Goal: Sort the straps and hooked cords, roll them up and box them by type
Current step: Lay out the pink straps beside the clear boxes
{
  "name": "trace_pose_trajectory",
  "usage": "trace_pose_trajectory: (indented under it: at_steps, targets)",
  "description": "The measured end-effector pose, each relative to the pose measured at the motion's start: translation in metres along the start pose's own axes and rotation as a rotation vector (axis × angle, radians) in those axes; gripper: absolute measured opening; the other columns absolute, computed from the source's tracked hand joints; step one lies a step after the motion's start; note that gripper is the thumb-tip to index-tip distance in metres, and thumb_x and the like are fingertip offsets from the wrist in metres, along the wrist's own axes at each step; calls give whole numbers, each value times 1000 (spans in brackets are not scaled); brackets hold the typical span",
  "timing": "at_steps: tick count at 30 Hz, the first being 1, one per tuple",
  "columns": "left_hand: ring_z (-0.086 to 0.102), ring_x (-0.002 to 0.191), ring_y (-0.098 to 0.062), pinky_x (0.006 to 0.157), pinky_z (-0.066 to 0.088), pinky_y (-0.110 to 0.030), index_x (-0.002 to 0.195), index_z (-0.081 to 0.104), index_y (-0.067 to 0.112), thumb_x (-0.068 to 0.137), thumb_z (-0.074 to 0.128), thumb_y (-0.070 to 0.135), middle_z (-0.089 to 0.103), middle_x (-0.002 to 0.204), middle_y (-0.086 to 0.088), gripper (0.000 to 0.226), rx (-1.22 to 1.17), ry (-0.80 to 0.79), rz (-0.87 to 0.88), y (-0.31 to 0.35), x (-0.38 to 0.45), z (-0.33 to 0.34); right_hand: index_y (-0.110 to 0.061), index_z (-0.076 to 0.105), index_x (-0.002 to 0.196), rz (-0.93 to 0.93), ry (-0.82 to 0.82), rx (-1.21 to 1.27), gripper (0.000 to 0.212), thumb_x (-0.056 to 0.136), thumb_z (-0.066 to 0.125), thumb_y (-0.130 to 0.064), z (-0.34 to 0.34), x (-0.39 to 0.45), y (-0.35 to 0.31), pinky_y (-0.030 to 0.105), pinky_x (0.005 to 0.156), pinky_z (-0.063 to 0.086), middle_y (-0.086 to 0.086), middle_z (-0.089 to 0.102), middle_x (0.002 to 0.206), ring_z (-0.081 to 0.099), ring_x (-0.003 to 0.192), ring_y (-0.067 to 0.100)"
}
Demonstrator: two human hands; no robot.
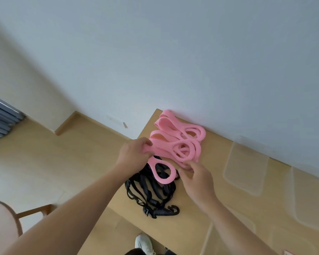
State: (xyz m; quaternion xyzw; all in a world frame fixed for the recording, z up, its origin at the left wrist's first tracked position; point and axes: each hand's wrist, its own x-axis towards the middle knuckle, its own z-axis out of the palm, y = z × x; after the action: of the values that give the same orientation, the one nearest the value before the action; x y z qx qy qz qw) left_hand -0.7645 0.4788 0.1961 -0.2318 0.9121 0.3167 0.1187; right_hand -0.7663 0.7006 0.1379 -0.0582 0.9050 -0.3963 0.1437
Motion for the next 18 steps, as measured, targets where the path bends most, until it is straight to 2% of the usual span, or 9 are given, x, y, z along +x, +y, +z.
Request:
trace_pose_trajectory:
  at_steps: [2, 5, 9, 12, 13, 15, 16, 18]
  targets:
    - [58, 82, -10, 67, 41, -24, 110, 69, 29, 85, 77, 31, 64, 92, 7, 26, -29, 19, 66, 12, -3, -3, -22, 68, 120, -17, -1, 41, 30, 92, 69, -32, -1, -1, -6, 31, 92, 51, -14, 64, 104, 60, 100, 7]
    - [53, 69, -5, 62, 39, -22, 103, 68, 30, 79, 83, 35, 56, 76, 12, 29, -85, -10, 165, 33, -11, -7, -25, 63, 130, -55, -31, 89, 43, 90, 71, -35, -7, -5, -18, 28, 99, 48, -17, 61, 117, 57, 110, 3]
    - [50, 59, -7, 57, 46, -29, 93, 64, 37, 73, 82, 53, 55, 68, 9, 31, -68, -48, 327, 55, -20, -12, -48, 57, 124, -118, -67, 211, 49, 79, 74, -43, -15, -13, -37, 35, 105, 46, -23, 55, 125, 52, 122, 3]
    - [50, 57, -3, 55, 41, -21, 89, 63, 37, 74, 84, 46, 56, 67, 11, 28, -86, -78, 438, 75, -29, -17, -61, 47, 127, -89, -36, 317, 69, 70, 83, -44, -22, -20, -54, 29, 108, 38, -31, 44, 133, 42, 132, 0]
    - [50, 58, -3, 56, 39, -19, 90, 64, 36, 74, 85, 42, 56, 69, 11, 27, -93, -84, 468, 81, -33, -19, -64, 47, 123, -106, -7, 295, 70, 68, 85, -45, -25, -22, -59, 29, 109, 36, -32, 43, 134, 39, 134, 1]
    - [50, 63, -4, 59, 38, -20, 90, 66, 34, 74, 86, 39, 56, 72, 11, 27, -120, -84, 504, 92, -40, -23, -56, 57, 114, -97, 48, 253, 58, 65, 86, -45, -31, -26, -66, 29, 108, 38, -30, 47, 129, 41, 131, -1]
    - [49, 66, -4, 60, 38, -22, 90, 67, 33, 73, 87, 39, 56, 72, 11, 27, -134, -75, 513, 97, -43, -24, -49, 61, 107, -66, 72, 287, 49, 66, 87, -41, -35, -28, -69, 25, 103, 42, -29, 52, 122, 46, 123, -5]
    - [48, 67, -3, 60, 38, -21, 88, 69, 31, 70, 89, 40, 54, 70, 12, 29, -179, -64, 520, 105, -50, -28, -41, 62, 97, -32, 75, 346, 36, 73, 86, -29, -42, -35, -73, 12, 82, 45, -27, 62, 102, 57, 101, -10]
